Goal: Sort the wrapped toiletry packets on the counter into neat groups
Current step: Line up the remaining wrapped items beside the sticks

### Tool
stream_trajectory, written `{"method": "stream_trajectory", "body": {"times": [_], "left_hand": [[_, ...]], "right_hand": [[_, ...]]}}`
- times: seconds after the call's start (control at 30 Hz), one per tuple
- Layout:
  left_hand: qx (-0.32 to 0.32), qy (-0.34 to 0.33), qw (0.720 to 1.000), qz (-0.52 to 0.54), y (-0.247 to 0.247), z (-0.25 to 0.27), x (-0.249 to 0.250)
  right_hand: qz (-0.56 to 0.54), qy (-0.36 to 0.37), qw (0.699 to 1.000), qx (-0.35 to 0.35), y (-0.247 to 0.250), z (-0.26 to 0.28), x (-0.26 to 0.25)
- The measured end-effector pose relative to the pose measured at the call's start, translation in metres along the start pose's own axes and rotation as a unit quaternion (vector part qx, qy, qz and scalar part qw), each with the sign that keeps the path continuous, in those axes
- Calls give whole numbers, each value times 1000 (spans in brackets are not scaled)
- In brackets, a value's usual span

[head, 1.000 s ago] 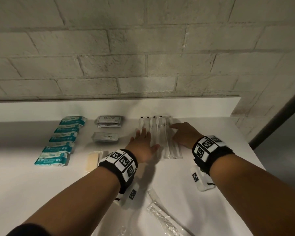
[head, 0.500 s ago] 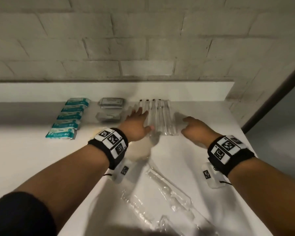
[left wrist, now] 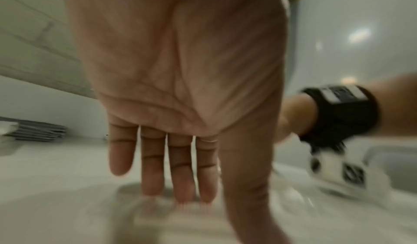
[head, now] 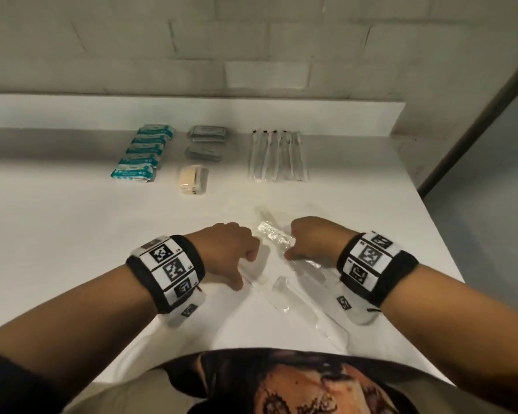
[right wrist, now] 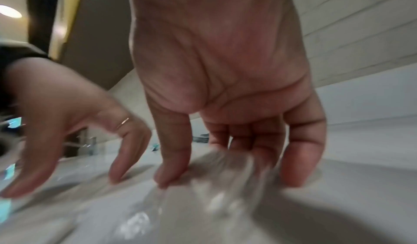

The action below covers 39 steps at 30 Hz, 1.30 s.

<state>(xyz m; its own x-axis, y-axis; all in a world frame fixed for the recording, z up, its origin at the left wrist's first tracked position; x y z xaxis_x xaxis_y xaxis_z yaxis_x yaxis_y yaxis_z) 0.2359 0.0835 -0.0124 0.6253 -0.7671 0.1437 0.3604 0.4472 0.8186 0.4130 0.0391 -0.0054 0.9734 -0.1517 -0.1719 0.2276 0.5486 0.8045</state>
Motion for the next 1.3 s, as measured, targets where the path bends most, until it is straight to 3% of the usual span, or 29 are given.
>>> {"method": "stream_trajectory", "body": {"times": [0.1, 0.23, 0.37, 0.53, 0.73, 0.87, 1.03, 1.1, 1.23, 1.3], "left_hand": [[22, 31, 999, -33, -8, 2, 5], [0, 63, 998, 19, -12, 9, 2], [-15, 95, 989, 109, -21, 12, -3], [-16, 102, 992, 79, -22, 12, -2], [-36, 120, 990, 60, -10, 2, 2], [-62, 115, 991, 23, -6, -4, 3], [-85, 75, 993, -35, -2, -3, 7], [-62, 54, 996, -27, 5, -2, 6], [77, -29, 996, 25, 29, -14, 8], [99, -51, 994, 21, 37, -22, 14]], "right_hand": [[-31, -18, 999, 9, 7, 7, 2], [-186, -51, 981, 30, 4, 29, 20], [-44, -58, 997, 22, -30, 45, 34], [-34, -87, 996, -5, -41, 54, 45], [-92, -113, 988, 46, -42, 73, 59], [-186, -65, 974, 110, -43, 84, 52], [-56, -2, 994, 98, -47, 91, 31], [-40, -1, 995, 94, -45, 98, 26], [-142, -46, 987, 54, -51, 101, 25], [-117, -78, 990, 18, -60, 99, 19]]}}
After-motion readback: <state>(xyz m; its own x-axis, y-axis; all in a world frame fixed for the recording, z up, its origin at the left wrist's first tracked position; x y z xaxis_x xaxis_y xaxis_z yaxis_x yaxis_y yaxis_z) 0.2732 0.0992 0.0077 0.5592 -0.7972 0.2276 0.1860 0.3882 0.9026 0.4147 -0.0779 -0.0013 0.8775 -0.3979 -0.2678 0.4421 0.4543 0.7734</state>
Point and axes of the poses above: each hand's wrist, its own z-axis away from the middle knuckle, its own y-axis out of the back of the hand, x = y × z, the point moved 2 cm from there along -z, towards the middle knuckle, and after that the axes turned 5 degrees about -x, right-handed, at the moved point
